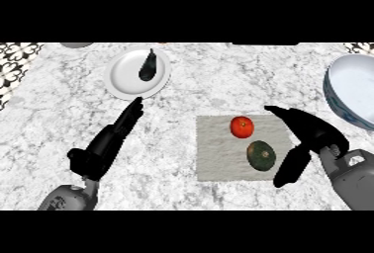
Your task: Pick the squash from the placemat and place it in the bowl
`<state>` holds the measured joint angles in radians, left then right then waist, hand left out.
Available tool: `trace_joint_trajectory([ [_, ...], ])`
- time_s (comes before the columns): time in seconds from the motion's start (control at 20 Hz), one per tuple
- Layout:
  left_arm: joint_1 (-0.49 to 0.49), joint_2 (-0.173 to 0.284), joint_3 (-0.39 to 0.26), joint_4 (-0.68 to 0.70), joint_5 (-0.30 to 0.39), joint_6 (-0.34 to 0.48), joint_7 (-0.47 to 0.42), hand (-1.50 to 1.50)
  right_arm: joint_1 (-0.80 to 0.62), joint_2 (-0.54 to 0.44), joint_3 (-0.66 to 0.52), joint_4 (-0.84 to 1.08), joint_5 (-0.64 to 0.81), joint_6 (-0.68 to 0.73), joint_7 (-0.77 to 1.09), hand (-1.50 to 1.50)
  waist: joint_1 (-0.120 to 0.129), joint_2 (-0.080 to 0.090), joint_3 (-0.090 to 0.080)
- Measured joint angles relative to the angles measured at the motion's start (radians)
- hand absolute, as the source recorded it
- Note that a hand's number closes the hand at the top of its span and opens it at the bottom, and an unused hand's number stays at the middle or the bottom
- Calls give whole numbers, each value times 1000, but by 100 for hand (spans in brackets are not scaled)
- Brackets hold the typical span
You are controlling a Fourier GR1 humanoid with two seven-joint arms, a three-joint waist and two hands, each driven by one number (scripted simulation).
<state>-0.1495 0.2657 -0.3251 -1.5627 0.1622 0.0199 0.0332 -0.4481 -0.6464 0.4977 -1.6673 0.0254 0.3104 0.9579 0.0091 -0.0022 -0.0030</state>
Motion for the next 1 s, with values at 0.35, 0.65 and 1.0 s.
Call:
trace_joint_trajectory([
  [0.35,-5,-13,25,2,-10,-22,6,0,-28,77,23,8,-5,21,74,-150,-5,1,2],
  [0.65,-3,-29,46,12,-28,-44,3,0,3,136,43,-7,99,14,79,-150,-8,1,2],
  [1.0,12,-43,70,0,-43,-68,6,0,72,171,54,-21,272,-2,43,-150,-9,1,3],
])
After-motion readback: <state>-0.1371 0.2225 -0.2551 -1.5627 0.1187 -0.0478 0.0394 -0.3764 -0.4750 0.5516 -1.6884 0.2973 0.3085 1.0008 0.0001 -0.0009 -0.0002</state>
